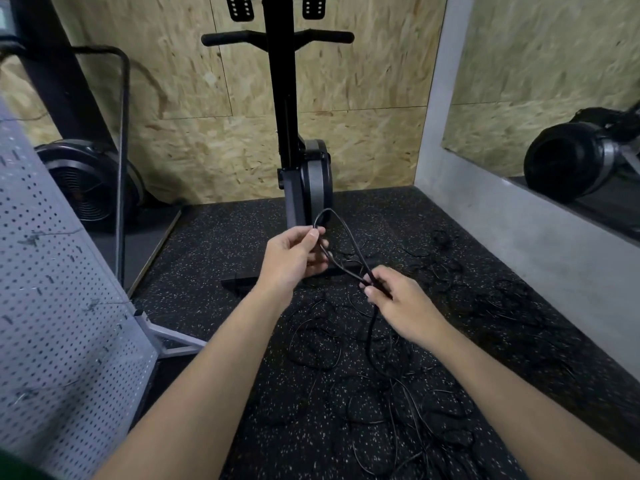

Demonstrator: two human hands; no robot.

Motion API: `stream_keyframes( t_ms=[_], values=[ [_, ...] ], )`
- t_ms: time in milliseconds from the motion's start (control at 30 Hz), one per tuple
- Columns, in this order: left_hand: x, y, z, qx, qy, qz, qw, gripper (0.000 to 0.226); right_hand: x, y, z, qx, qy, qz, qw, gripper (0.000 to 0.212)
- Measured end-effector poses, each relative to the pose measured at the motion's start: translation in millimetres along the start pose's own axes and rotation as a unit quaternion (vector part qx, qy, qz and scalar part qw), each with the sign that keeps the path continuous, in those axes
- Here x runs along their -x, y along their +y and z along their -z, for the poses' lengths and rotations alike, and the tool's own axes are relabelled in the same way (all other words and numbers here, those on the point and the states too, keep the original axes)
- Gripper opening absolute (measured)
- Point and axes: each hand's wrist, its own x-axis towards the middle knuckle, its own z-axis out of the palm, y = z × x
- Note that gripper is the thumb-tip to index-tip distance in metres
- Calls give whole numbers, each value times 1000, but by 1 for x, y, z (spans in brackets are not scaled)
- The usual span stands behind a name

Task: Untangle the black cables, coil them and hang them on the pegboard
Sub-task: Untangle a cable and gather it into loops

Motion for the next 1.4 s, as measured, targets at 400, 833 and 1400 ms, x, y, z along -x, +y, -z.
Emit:
stream_keyframes(
  t_ms=[400,833,1400],
  values=[
    [26,-89,-7,-294,-266,77,915,36,-13,5,-2,-293,45,-87,951,30],
    [34,-107,-17,-406,-294,-12,865,9,-1,18,18,-400,61,-141,903,19],
    [11,-28,-12,-364,-40,-386,847,10,3,14,13,98,10,19,995,41]
  ],
)
